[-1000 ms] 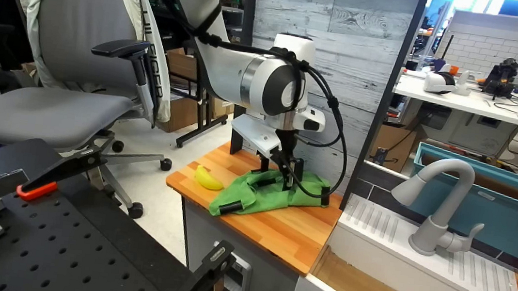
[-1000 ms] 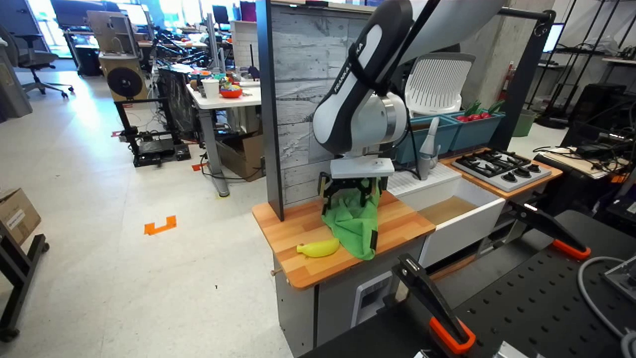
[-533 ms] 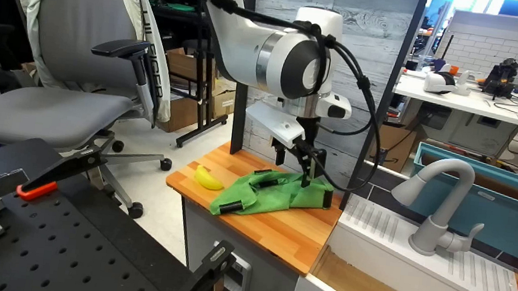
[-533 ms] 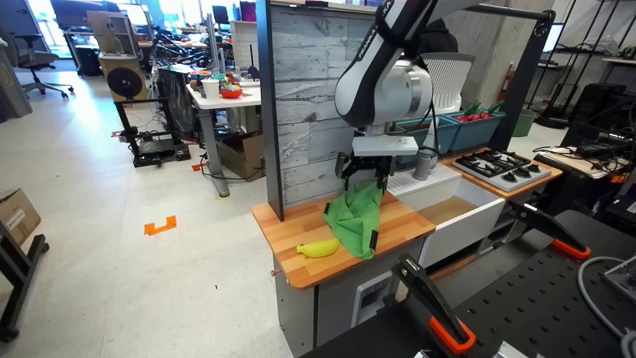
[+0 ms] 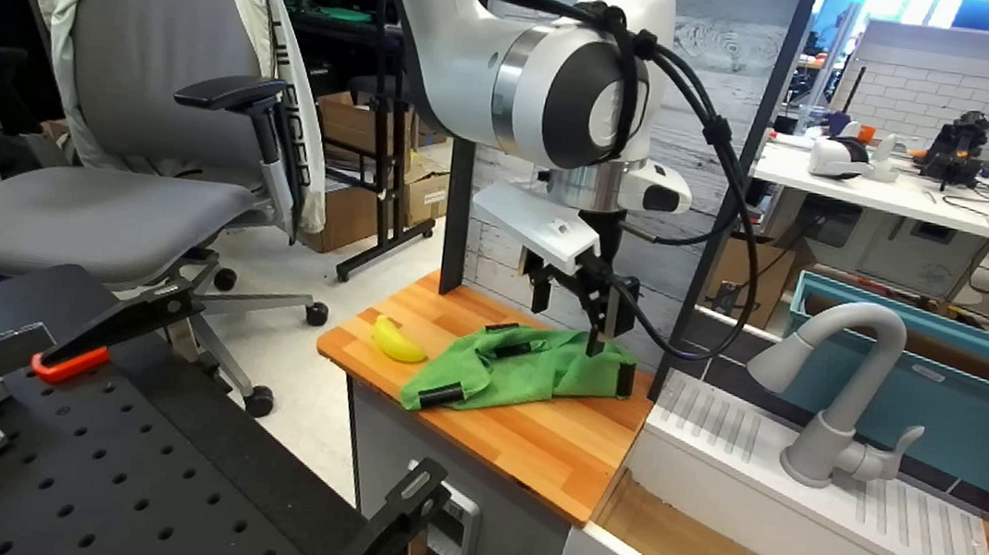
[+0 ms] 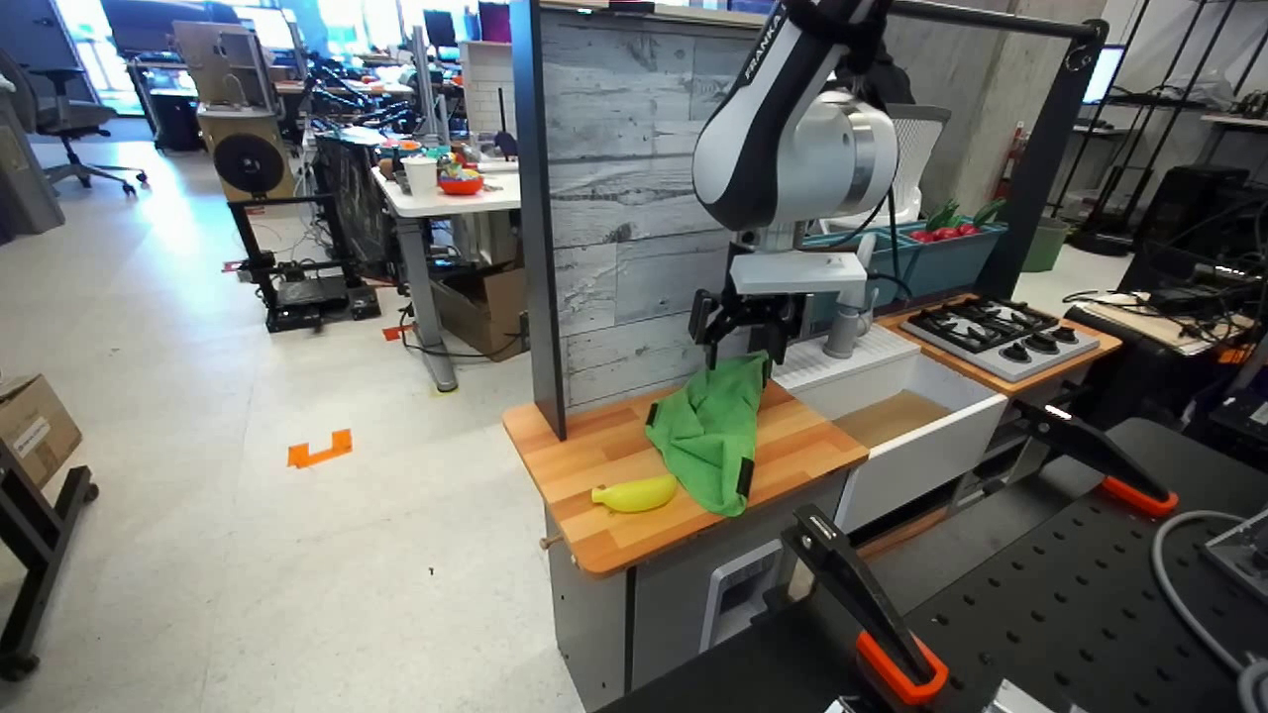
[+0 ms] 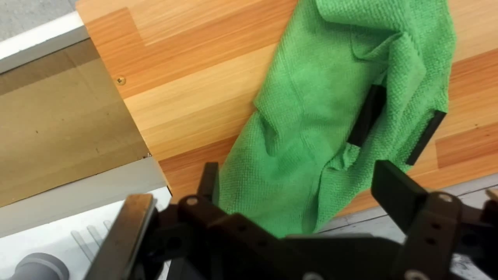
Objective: Fold the green towel in half twice
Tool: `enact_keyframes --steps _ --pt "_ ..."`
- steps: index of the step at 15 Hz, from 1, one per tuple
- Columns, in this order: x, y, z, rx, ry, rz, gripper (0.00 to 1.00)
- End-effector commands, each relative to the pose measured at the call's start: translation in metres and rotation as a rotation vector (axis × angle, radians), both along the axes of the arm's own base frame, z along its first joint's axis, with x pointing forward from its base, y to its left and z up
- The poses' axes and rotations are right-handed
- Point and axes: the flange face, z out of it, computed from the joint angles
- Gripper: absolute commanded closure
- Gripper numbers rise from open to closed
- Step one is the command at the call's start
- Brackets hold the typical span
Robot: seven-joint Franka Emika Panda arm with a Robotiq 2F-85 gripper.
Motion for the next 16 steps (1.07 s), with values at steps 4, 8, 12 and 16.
enact_keyframes --steps 4,8,12,16 --pt "0.0 0.0 -0.002 0.0 0.003 0.001 0.0" --pt "0.0 0.007 -0.011 -0.003 0.024 0.049 0.0" --pt "-0.005 0.022 -0.029 0.011 0.035 0.187 0.0" --pt "-0.017 0.032 -0.045 0.018 0.032 0.328 0.0"
